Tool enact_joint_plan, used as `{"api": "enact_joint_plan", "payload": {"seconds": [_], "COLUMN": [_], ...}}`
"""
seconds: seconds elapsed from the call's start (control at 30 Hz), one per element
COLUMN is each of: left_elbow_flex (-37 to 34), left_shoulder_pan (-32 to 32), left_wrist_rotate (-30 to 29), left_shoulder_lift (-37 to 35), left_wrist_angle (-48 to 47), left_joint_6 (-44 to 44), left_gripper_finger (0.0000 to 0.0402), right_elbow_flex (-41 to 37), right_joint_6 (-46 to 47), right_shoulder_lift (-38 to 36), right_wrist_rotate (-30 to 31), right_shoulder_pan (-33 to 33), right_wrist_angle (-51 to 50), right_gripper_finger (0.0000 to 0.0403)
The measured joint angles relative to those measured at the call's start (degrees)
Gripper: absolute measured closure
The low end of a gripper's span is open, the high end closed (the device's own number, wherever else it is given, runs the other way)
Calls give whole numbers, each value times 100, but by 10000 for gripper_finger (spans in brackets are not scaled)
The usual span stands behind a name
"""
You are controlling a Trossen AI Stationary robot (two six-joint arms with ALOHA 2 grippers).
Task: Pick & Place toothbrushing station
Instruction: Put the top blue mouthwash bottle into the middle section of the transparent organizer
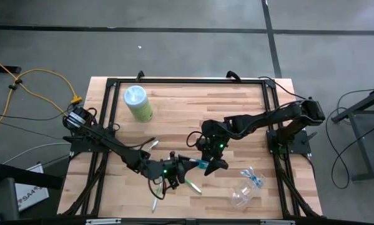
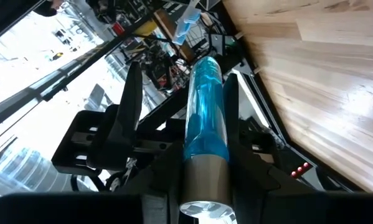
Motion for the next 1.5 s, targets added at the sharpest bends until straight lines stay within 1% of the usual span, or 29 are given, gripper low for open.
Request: {"api": "enact_joint_plan", "payload": {"seconds": [0.13, 0.3, 0.43, 0.63, 0.77, 0.87, 1.03, 1.2, 1.37, 1.5], "left_elbow_flex": [0, -2, -1, -2, -2, 0, -2, 0, 0, 0], "left_shoulder_pan": [3, 1, -1, -1, 3, 12, 25, 41, 42, 42], "left_wrist_rotate": [-1, -18, -18, 95, 112, 149, 389, 409, 402, 401], "left_shoulder_lift": [2, 2, 2, 2, 2, 2, 2, 0, 0, 0], "left_wrist_angle": [-36, -34, -15, 15, 19, 4, 4, 3, 4, 10], "left_joint_6": [16, 18, 18, 16, 14, 16, -28, -22, -26, -26], "left_gripper_finger": [312, 312, 312, 312, 312, 312, 312, 313, 313, 313], "right_elbow_flex": [0, 0, 0, -2, -4, -4, -6, -9, -9, -9], "right_joint_6": [5, 9, -25, -86, -80, -112, -5, 130, 163, 170], "right_shoulder_lift": [0, 0, 0, 0, 0, 0, 2, 4, 4, 4], "right_wrist_rotate": [34, 24, 22, 13, 5, 20, 5, -10, 12, 30], "right_shoulder_pan": [0, 2, 1, -77, -87, -87, -87, -87, -87, -87], "right_wrist_angle": [-211, -222, -175, 175, 305, 327, 566, 633, 640, 640], "right_gripper_finger": [149, 152, 171, 204, 218, 221, 220, 224, 244, 275]}}
